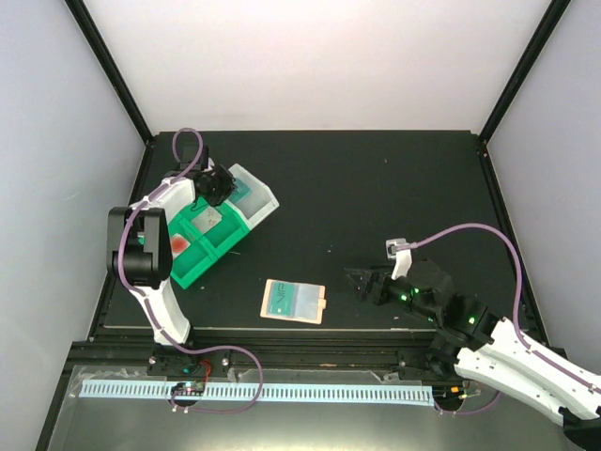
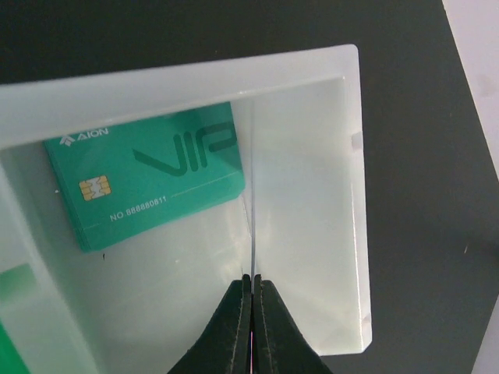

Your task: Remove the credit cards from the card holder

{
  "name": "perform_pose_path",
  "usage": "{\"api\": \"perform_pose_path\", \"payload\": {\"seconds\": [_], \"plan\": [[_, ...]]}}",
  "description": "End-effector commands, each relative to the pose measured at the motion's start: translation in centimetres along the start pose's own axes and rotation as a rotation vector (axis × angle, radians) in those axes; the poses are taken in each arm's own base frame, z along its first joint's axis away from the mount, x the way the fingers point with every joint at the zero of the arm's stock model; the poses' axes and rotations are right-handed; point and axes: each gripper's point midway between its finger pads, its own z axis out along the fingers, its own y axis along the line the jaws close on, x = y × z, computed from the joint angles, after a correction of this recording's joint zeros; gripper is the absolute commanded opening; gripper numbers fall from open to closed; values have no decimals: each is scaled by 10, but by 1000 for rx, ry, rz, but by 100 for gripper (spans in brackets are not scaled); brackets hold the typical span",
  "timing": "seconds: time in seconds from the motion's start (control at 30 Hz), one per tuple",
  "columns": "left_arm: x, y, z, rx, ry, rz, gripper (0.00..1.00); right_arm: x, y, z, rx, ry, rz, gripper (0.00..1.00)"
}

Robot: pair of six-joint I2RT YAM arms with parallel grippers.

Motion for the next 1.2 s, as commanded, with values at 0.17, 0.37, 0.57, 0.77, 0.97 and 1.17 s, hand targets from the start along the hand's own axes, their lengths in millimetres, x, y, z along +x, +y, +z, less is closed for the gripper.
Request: {"api": "perform_pose_path", "payload": {"seconds": [0.17,0.37,0.57,0.77,0.97,1.17], "plan": [[-16,-4,5,0,-18,13,2,-20,4,-7,10,-77,-18,100],[-20,-6,7,-8,-19,26,9,-21,3,-9,14,-86,-22,100],[-21,-2,7,-24,-27,27,11,-23,7,-11,-2,-87,-25,100],[-25,-5,2,-33,-43,34,18,-24,8,-13,-9,-93,-28,100],[-26,-11,-5,-21,-55,38,24,-24,6,-15,-5,-98,-28,100],[-33,-20,-22,-23,-97,64,29,-22,7,-15,-14,-88,-18,100]]}}
